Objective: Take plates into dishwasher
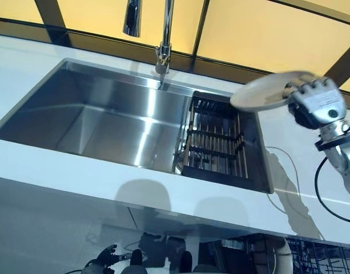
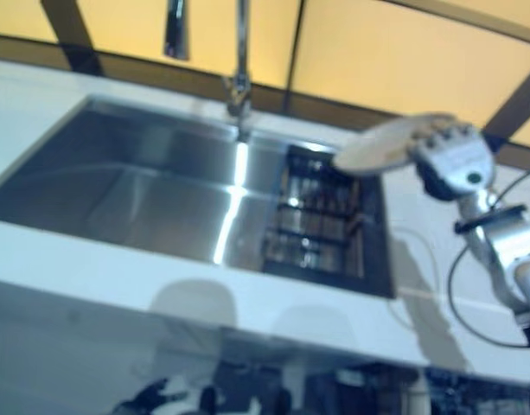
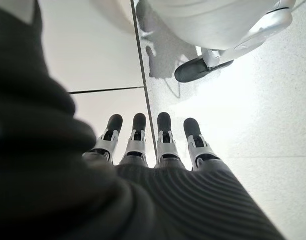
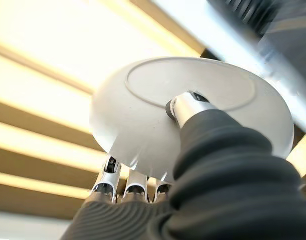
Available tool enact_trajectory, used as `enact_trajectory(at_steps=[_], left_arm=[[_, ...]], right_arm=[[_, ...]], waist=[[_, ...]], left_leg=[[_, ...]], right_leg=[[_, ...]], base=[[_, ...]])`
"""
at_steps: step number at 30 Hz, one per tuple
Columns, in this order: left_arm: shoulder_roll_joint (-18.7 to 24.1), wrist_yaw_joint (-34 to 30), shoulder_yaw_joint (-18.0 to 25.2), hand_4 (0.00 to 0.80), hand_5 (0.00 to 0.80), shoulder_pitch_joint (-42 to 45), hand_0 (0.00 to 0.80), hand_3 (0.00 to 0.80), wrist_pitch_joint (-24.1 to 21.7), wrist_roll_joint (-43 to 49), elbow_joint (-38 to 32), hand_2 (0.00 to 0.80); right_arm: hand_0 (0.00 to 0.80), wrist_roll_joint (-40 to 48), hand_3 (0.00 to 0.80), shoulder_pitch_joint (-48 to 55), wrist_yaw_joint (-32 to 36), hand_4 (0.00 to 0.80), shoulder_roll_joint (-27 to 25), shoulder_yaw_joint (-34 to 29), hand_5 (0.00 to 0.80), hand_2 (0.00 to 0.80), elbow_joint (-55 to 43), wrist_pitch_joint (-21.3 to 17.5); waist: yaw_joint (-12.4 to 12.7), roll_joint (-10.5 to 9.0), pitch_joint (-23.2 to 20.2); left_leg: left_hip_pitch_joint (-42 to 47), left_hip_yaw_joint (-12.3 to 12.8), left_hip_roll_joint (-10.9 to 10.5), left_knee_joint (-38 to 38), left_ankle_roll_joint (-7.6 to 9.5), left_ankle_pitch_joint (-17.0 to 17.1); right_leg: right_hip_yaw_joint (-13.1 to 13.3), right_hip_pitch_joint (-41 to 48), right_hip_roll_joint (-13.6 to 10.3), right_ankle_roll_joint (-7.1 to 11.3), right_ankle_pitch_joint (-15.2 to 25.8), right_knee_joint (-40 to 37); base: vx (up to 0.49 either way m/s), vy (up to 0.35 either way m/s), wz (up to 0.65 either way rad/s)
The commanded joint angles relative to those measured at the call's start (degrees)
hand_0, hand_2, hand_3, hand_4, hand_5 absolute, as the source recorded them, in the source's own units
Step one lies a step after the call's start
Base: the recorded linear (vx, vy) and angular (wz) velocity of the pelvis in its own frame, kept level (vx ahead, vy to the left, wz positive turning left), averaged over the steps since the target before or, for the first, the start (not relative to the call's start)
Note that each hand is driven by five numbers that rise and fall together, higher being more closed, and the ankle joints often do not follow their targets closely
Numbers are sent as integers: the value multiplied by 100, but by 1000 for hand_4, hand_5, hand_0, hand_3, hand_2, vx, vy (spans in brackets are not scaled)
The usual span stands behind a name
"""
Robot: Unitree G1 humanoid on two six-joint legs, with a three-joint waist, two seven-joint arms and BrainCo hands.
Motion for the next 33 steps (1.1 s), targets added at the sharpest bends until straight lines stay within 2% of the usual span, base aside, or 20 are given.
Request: enact_trajectory(at_steps=[1,5,6,7,8,13,16,18,20,22,23,28,33], left_arm=[[32,55,94,0,0,-77,0,0,-204,-41,315,0],[-21,13,88,0,0,-113,0,0,-158,-14,349,0],[-21,3,83,0,0,-119,0,0,-163,-3,366,0],[-42,-23,65,0,0,-134,0,0,-151,32,413,0],[-42,-22,64,0,0,-137,0,0,-155,36,419,0],[-60,-78,-102,0,0,-175,0,0,-94,132,604,0],[-56,-20,-246,0,0,-189,0,0,-90,131,760,0],[-38,31,-300,0,0,-202,0,0,-86,36,849,0],[-30,52,-333,0,0,-235,0,0,-83,-85,874,0],[-25,54,-354,0,0,-249,0,0,-93,-132,862,0],[-32,82,-403,0,0,-244,0,0,-137,-195,838,0],[-46,122,-571,0,0,-248,0,0,-186,-209,832,0],[-1,85,-587,0,0,-241,0,0,-224,-258,915,0]], right_arm=[[800,1438,800,-155,-595,800,14,-641,800,800,-319,27],[800,3463,800,-195,-271,800,553,-995,800,800,-480,-214],[800,3731,800,-205,-202,800,628,-1027,800,800,-496,-208],[800,4417,800,-287,-48,800,881,-1083,800,800,-510,-273],[800,4463,800,-289,-16,800,895,-1091,800,800,-511,-261],[800,6535,800,-518,398,800,1715,-1128,800,800,-537,-454],[800,8248,800,-689,592,800,2300,-1070,800,800,-616,-753],[800,9032,800,-843,830,800,2797,-1000,800,800,-709,-879],[800,9275,800,-1022,882,800,3186,-858,800,800,-854,-932],[800,9298,800,-1120,844,800,3361,-767,800,800,-937,-944],[800,9265,800,-1196,791,800,3514,-682,800,800,-999,-1038],[800,9525,800,-1200,760,800,3680,-595,800,800,-1091,-1121],[800,9605,800,-1103,723,800,3855,-525,800,800,-1374,-1110]], waist=[[45,140,-387],[-21,229,-404],[-24,234,-405],[-59,263,-422],[-59,264,-423],[-182,303,-481],[-211,304,-470],[-192,311,-451],[-142,345,-441],[-96,375,-453],[-42,421,-498],[66,487,-636],[176,446,-735]], left_leg=[[-47,-194,-444,283,658,-599],[-2,-234,-514,279,683,-609],[7,-235,-523,278,685,-611],[42,-245,-539,255,683,-611],[47,-242,-540,250,683,-610],[200,-74,-529,131,617,-622],[333,132,-522,40,587,-646],[411,340,-523,15,574,-681],[471,558,-515,-4,572,-696],[474,697,-498,-13,571,-694],[435,878,-458,-17,579,-675],[266,1142,-344,-17,602,-588],[137,1581,-175,-17,555,-527]], right_leg=[[574,-463,10,357,-103,811],[701,-567,-60,401,31,1004],[717,-582,-69,403,50,1034],[761,-608,-89,390,116,1080],[767,-611,-89,389,120,1086],[782,-756,-167,439,456,1045],[558,-909,-207,490,665,931],[241,-999,-301,516,805,909],[-75,-1037,-415,531,875,967],[-244,-1008,-496,523,872,1038],[-427,-889,-614,492,813,1136],[-608,-490,-801,427,517,1371],[-918,-36,-1095,515,448,1324]], base=[[-75,148,-22],[-79,158,-28],[-86,182,-26],[-57,118,-17],[-71,148,-27],[-57,98,-36],[-43,40,-25],[-50,27,-48],[-54,28,-64],[-75,23,-71],[-114,15,-53],[-75,-22,-36],[-96,-103,-67]])
